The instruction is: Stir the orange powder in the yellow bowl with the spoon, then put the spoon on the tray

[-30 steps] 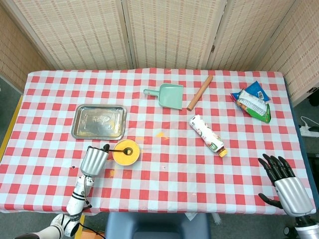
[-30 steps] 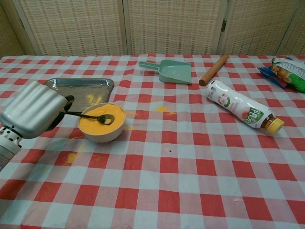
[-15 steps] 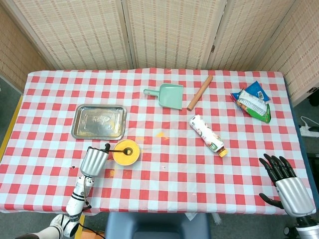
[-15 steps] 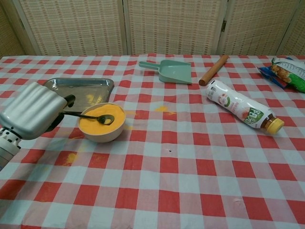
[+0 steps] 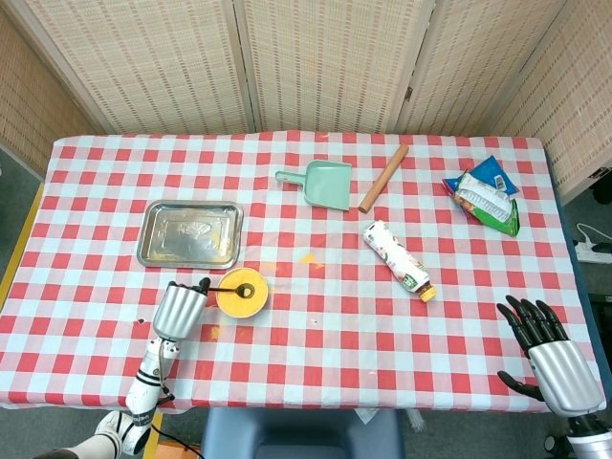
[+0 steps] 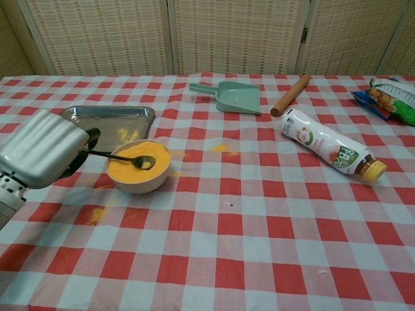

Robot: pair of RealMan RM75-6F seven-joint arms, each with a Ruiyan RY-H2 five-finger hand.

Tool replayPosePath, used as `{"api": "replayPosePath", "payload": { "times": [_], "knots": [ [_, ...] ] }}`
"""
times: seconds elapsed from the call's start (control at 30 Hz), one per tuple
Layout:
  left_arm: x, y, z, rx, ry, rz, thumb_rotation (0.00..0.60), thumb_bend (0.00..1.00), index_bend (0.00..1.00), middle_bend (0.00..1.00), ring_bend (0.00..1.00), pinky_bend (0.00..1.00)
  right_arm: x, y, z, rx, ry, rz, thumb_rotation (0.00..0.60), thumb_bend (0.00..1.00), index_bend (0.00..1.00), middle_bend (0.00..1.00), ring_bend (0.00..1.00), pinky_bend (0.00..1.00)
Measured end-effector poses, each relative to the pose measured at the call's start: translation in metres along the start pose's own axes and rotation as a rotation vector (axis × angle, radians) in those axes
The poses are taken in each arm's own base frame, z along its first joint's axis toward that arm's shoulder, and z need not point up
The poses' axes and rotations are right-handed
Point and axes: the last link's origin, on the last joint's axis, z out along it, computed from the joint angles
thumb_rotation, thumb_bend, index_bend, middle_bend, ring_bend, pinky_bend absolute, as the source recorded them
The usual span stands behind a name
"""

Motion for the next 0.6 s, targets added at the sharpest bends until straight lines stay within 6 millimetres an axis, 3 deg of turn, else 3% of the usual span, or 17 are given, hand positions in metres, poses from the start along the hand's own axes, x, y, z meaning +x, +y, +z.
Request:
{"api": "replayPosePath", "payload": {
  "times": [0.6],
  "knots": [
    [0.0028,0.0001,-0.0043,-0.007,-0.003,-0.025,0.600,0.44,0.58,1.00,1.00,1.00,-0.0002,-0.0002,-0.0009,0.000,-0.001,-0.002,0.600,0.04,0.00,0.00,0.00,0.00]
  ]
}}
